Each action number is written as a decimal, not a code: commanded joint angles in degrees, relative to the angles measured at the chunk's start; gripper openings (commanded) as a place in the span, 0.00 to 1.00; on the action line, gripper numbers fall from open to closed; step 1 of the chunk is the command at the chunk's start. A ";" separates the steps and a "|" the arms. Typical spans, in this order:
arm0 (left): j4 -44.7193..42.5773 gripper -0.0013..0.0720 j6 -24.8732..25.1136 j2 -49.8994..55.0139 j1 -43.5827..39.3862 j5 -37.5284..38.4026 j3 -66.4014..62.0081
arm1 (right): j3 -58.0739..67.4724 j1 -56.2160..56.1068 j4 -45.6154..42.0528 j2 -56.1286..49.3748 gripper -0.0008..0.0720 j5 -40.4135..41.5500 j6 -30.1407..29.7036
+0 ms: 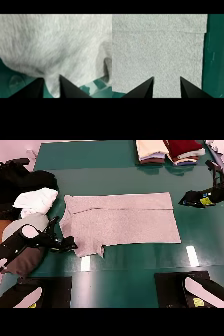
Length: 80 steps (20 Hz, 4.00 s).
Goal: Fold the shirts.
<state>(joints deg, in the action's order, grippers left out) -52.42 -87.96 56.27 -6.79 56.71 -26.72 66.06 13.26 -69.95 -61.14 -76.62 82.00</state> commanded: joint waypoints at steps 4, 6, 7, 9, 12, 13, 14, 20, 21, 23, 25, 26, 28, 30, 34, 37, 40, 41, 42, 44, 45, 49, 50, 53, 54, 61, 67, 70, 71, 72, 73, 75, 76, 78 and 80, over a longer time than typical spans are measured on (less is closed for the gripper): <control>1.53 0.04 3.56 -0.17 -0.02 0.87 -4.90 | -1.90 6.32 -1.66 1.07 0.49 -6.49 -0.46; 1.42 0.04 5.25 -0.17 -0.02 2.69 -5.40 | -8.44 11.41 -3.74 2.54 0.49 -6.73 -0.44; 1.40 0.04 5.92 -0.17 -0.02 2.99 -5.40 | -13.29 14.64 -3.61 3.43 0.49 -5.84 -0.44; 1.40 0.04 5.97 -0.17 -0.02 2.95 -5.42 | -22.27 21.49 -3.50 3.58 0.61 -3.89 -0.46; 1.42 0.04 5.95 -0.17 -0.02 2.34 -5.42 | -30.82 29.05 1.79 0.15 0.68 -2.54 -3.58; 1.42 0.04 5.95 -0.17 -0.02 2.29 -5.42 | -32.68 30.03 4.74 -1.31 0.68 -1.60 -5.16; 1.40 0.04 5.92 -0.17 -0.02 2.29 -5.42 | -34.05 30.01 7.06 -2.51 0.68 0.00 -6.03; 1.40 0.04 5.68 -0.17 0.00 1.84 -5.42 | -33.46 20.02 12.37 -4.85 0.60 8.59 -6.86; 1.38 0.04 5.68 -0.17 -0.02 1.84 -5.42 | -32.48 18.23 12.15 -4.83 0.46 8.74 -6.88; 0.76 0.04 5.70 -0.28 -0.02 3.26 -5.95 | -29.62 14.84 10.05 -4.72 0.05 7.43 -6.88; -1.68 0.04 5.68 -1.68 -0.02 6.67 -6.78 | -26.16 12.35 6.05 -4.33 0.03 2.89 -6.80; -3.93 0.04 4.81 -4.22 -0.02 7.43 -6.78 | -25.18 11.41 3.48 -3.06 0.03 0.63 -6.73; -10.40 0.04 0.13 -10.62 -0.02 11.08 -6.78 | -24.37 10.12 -2.27 1.55 0.03 -2.10 -6.16; -11.58 0.04 -0.72 -15.63 -0.02 19.10 -6.78 | -24.44 10.05 -6.64 7.32 0.03 -6.10 -6.03; -11.39 0.04 -0.66 -18.47 0.00 23.47 -7.54 | -24.39 10.03 -9.03 15.91 0.03 -7.34 -3.82; -13.75 0.04 -0.20 -17.53 0.00 14.95 -10.78 | -22.12 9.90 -6.99 14.49 0.03 -5.16 -3.54; -18.99 0.04 0.15 -10.80 0.00 7.52 -16.98 | -14.84 7.15 -6.21 7.21 0.03 -3.48 -3.50; -19.19 0.04 1.46 -7.19 0.00 6.16 -19.37 | -12.33 5.31 -6.12 4.46 0.03 -2.38 -3.43; -19.17 0.04 1.95 -3.06 0.00 4.85 -21.77 | -9.49 3.32 -6.16 1.18 0.03 -0.81 -2.86; -19.19 0.04 2.93 4.90 0.00 2.12 -26.27 | -3.82 0.42 -6.10 -5.77 0.03 0.59 -1.51; -19.17 0.04 2.93 8.07 0.00 0.83 -28.26 | -1.14 -0.74 -6.08 -9.20 0.03 0.57 -1.42; -19.17 0.05 2.93 17.35 0.00 -2.32 -34.75 | 7.08 -2.99 -6.03 -19.52 0.03 -0.26 -1.01; -19.15 0.05 2.93 18.43 0.00 -2.29 -35.69 | 8.55 -2.93 -5.99 -21.33 0.03 -0.33 -0.98; -19.17 0.66 2.49 18.71 0.00 -2.82 -37.51 | 12.24 -1.11 -1.01 -25.51 0.26 -0.39 -3.19; -19.19 0.67 2.49 18.53 0.00 -2.67 -37.94 | 13.16 0.44 2.58 -26.60 0.41 -0.72 -4.39; -9.31 0.05 4.02 18.49 -0.02 0.24 -38.56 | 4.90 12.83 8.92 -27.67 0.83 -2.19 -14.67; -6.58 0.05 1.90 19.63 -8.20 -7.02 -38.03 | -0.24 15.47 19.93 -33.77 0.70 -1.90 -19.74; -5.38 0.04 0.72 23.52 -15.34 -11.80 -38.05 | -0.22 10.19 22.95 -35.17 0.38 2.10 -19.76; -4.37 0.04 0.37 25.35 -17.53 -13.92 -38.51 | 0.17 8.33 22.97 -34.88 0.14 3.21 -19.76; -3.41 0.04 0.31 27.34 -19.23 -15.17 -39.52 | 1.22 7.04 22.88 -34.38 0.03 3.37 -19.74; -2.54 0.04 0.31 29.77 -20.87 -15.47 -41.29 | 2.84 6.05 22.93 -33.20 0.03 2.69 -19.74; -2.36 0.04 0.33 34.49 -23.71 -15.37 -45.44 | 7.41 4.22 23.12 -29.59 0.03 -0.57 -19.63; -2.38 0.04 0.35 36.83 -24.87 -15.34 -47.71 | 9.81 3.23 23.80 -27.50 0.03 -2.47 -19.39; -2.40 0.04 0.35 41.05 -26.67 -15.12 -52.00 | 14.43 0.50 23.93 -22.82 0.03 -5.03 -17.22; -2.38 0.04 0.33 43.98 -27.54 -14.60 -54.86 | 18.14 -2.71 23.91 -18.40 0.03 -4.81 -14.75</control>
<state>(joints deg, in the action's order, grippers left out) -55.16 -87.55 95.33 -32.03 42.15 -77.01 78.96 14.37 -46.68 -84.90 -79.75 64.25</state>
